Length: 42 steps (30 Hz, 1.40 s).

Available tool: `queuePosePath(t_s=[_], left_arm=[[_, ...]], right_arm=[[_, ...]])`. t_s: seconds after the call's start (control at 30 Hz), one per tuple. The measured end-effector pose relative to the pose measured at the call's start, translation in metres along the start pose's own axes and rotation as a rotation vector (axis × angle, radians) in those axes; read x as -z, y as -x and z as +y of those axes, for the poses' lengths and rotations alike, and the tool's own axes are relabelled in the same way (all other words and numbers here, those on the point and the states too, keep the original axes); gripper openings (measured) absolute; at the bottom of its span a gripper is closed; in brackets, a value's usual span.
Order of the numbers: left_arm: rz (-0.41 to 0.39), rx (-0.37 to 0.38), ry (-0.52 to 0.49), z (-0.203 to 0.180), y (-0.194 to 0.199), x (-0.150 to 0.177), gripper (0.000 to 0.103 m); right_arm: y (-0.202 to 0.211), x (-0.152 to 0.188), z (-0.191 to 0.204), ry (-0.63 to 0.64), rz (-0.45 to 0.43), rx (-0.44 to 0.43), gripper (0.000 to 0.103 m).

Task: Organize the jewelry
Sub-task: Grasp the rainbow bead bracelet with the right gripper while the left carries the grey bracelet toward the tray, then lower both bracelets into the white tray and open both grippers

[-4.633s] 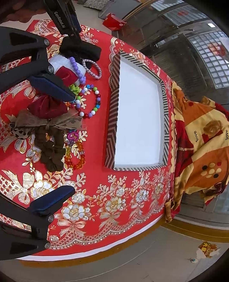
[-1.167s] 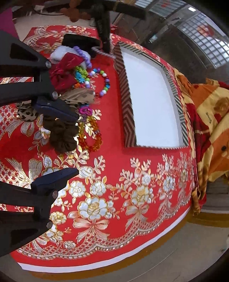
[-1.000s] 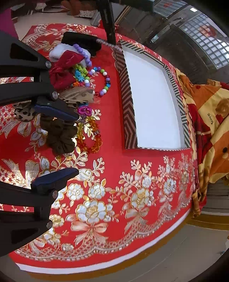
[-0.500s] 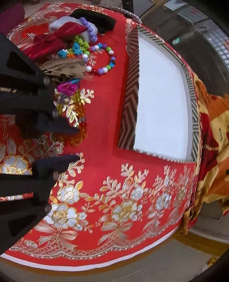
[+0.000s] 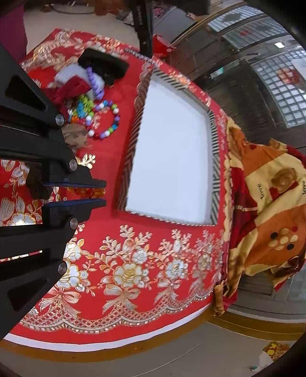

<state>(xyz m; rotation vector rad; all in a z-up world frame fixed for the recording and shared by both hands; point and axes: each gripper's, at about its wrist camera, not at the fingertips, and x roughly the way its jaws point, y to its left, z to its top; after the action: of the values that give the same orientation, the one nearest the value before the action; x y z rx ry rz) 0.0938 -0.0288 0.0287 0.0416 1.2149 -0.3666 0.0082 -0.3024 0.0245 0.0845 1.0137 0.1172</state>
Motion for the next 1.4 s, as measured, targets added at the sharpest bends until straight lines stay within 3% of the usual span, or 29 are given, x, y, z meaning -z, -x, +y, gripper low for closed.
queuePosePath(t_s=[0.33,0.53,0.9,1.17,1.4], left_arm=[[-0.032,-0.024,0.024,0.009,0.006,-0.022,0.006],[-0.038,-0.064,0.073,0.027,-0.004,-0.042,0.006],[0.017,-0.129,0.168,0.062,-0.048,-0.062,0.006],[0.057,-0.162,0.159,0.061,-0.079,-0.069,0.006],[0.076,-0.203,0.14,0.061,-0.092,-0.069,0.006]], right_arm=[[0.036,-0.043,0.011,0.047,-0.104,0.0,0.008],[0.03,-0.072,0.022,0.055,-0.121,-0.017,0.008],[-0.039,-0.088,0.039,0.027,-0.018,-0.062,0.008],[-0.085,-0.075,0.002,-0.043,0.108,0.028,0.008],[-0.101,-0.065,-0.002,-0.022,0.155,0.079,0.008]])
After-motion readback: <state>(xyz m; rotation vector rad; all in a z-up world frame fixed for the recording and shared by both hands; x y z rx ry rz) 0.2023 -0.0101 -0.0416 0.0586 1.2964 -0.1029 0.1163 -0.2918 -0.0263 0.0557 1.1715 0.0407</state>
